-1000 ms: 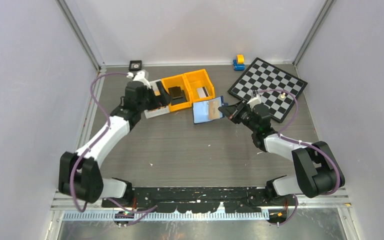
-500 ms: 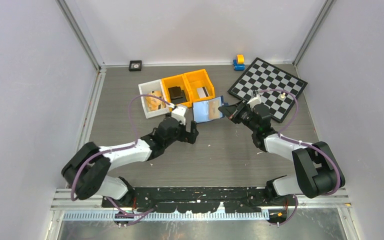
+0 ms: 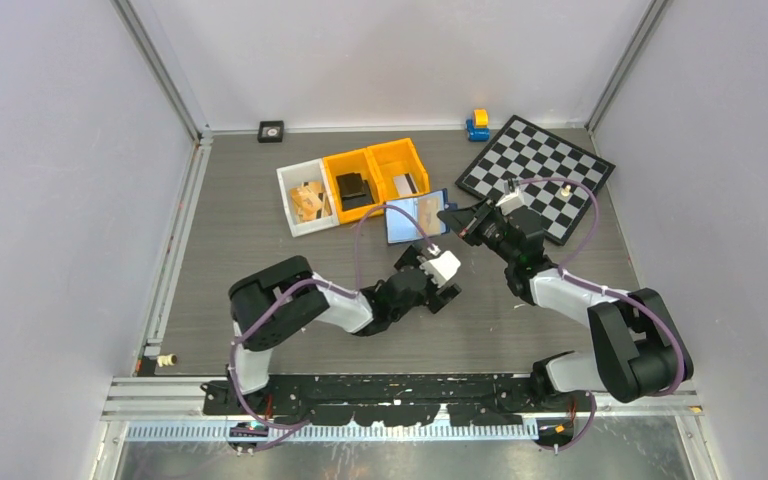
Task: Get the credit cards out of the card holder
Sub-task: Remove the credit card from the card holder.
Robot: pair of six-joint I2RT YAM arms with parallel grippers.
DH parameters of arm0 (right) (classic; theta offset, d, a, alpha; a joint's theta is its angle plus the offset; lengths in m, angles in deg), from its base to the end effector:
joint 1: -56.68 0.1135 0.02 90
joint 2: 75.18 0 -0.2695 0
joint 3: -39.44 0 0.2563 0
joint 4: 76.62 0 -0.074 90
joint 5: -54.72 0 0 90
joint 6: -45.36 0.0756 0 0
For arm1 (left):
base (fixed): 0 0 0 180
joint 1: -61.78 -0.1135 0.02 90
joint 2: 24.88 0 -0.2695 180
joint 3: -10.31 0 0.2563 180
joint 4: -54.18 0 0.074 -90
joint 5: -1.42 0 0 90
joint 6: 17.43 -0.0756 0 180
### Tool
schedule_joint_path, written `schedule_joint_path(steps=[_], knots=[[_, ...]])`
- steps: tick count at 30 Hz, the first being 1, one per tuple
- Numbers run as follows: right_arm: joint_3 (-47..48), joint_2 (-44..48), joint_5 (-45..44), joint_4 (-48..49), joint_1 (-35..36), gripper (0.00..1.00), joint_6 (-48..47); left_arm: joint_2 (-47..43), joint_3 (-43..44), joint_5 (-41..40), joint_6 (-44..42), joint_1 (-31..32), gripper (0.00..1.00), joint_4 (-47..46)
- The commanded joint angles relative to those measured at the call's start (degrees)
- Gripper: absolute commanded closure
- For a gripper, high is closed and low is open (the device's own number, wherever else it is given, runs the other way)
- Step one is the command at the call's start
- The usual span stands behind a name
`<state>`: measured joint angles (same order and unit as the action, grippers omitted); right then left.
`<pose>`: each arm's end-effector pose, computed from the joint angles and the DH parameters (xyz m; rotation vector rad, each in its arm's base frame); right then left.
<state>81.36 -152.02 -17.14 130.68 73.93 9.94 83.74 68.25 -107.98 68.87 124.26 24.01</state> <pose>0.2923 0.1154 0.2099 0.3437 1.8171 1.1770 0.2092 -0.3472 0.1197 0.8536 1.7249 -0.3659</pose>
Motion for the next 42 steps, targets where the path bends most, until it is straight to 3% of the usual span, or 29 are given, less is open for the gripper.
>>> schedule_joint_path(steps=[1,4,10,12,15,18,22,25,33,36,39,42], knots=[[0.2,2.3,0.2,4.7,0.2,1.00,0.8,4.8,9.5,-1.3,-3.4,-0.5,0.00,4.6],[0.1,3.1,-0.1,3.9,0.2,1.00,0.4,8.4,15.2,-1.1,-3.3,-0.4,0.00,12.6],[0.2,3.3,-0.2,3.7,0.2,1.00,0.4,10.1,17.7,6.1,-2.0,-0.5,0.00,15.1],[0.2,3.3,-0.2,3.6,0.2,1.00,0.4,5.6,14.6,9.1,-1.1,-0.3,0.00,13.0],[0.2,4.0,-0.4,3.1,0.1,0.99,0.0,-5.4,5.0,6.7,0.9,-0.8,0.00,3.8],[0.3,4.8,-0.8,2.2,0.1,1.00,-0.6,-16.9,-3.8,8.1,6.5,-5.3,0.00,-2.6],[0.3,4.1,-0.5,2.7,0.1,1.00,-0.4,-28.3,-4.1,22.2,21.6,-17.1,0.00,10.5],[0.2,3.3,-0.1,3.5,0.1,1.00,0.3,-32.3,-4.5,22.6,26.9,-18.4,0.00,13.8],[-0.4,0.1,3.0,9.4,0.1,1.00,5.2,-33.9,-6.7,25.5,30.4,-20.6,0.00,16.4],[-0.4,-0.1,3.1,9.3,0.1,0.99,5.2,-33.1,-4.2,32.9,32.0,-23.5,0.00,21.0],[-0.3,-0.1,3.3,9.3,0.1,1.00,5.0,-33.0,-5.4,40.9,36.5,-26.4,0.00,15.3],[-0.4,-0.1,3.3,9.3,0.1,1.00,5.0,-32.6,-5.2,44.9,41.1,-30.0,0.00,16.1]])
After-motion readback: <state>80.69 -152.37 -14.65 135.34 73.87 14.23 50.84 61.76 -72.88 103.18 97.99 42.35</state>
